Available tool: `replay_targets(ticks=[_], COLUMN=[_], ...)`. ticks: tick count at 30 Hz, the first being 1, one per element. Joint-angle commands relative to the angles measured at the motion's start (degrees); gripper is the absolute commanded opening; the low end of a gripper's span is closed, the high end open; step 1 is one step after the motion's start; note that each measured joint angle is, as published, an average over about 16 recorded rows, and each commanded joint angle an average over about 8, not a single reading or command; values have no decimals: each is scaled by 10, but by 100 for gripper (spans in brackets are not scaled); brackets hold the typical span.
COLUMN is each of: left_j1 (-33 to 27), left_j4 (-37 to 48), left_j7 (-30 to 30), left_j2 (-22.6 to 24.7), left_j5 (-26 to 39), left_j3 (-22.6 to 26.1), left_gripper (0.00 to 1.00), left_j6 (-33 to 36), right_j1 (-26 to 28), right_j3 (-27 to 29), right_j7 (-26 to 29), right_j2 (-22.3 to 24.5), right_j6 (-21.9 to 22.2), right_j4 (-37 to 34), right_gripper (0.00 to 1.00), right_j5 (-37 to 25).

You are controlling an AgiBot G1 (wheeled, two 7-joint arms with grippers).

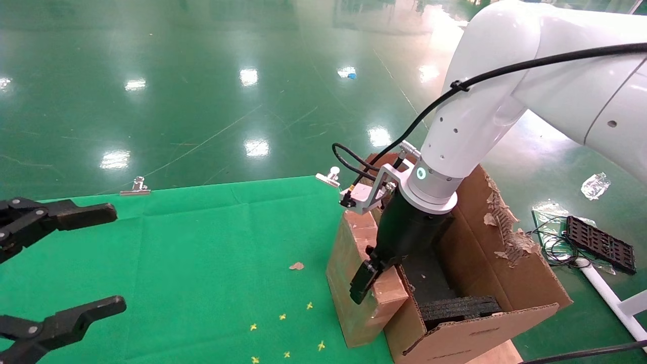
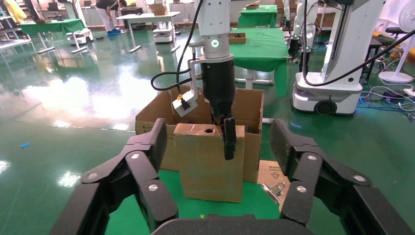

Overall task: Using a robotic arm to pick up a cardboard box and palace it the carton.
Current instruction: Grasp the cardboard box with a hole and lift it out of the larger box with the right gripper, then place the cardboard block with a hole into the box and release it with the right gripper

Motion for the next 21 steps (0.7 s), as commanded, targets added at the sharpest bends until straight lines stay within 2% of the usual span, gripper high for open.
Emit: replay_targets(ticks=[1, 12, 21], left_j1=[0, 0, 0], left_j4=[0, 0, 0], left_j7=[0, 0, 0], left_j2=[0, 0, 0], left_j5=[0, 0, -1], left_j3=[0, 0, 1], left_gripper=[0, 0, 0], left_j6=[0, 0, 0], right_j1=[0, 13, 85], right_j3=[-2, -1, 46], right_j7=[5, 7, -67], right_j2=[1, 19, 90], right_j6=[1, 11, 36], right_j4=[5, 32, 50], right_gripper=[0, 0, 0], right_j5=[-3, -12, 7])
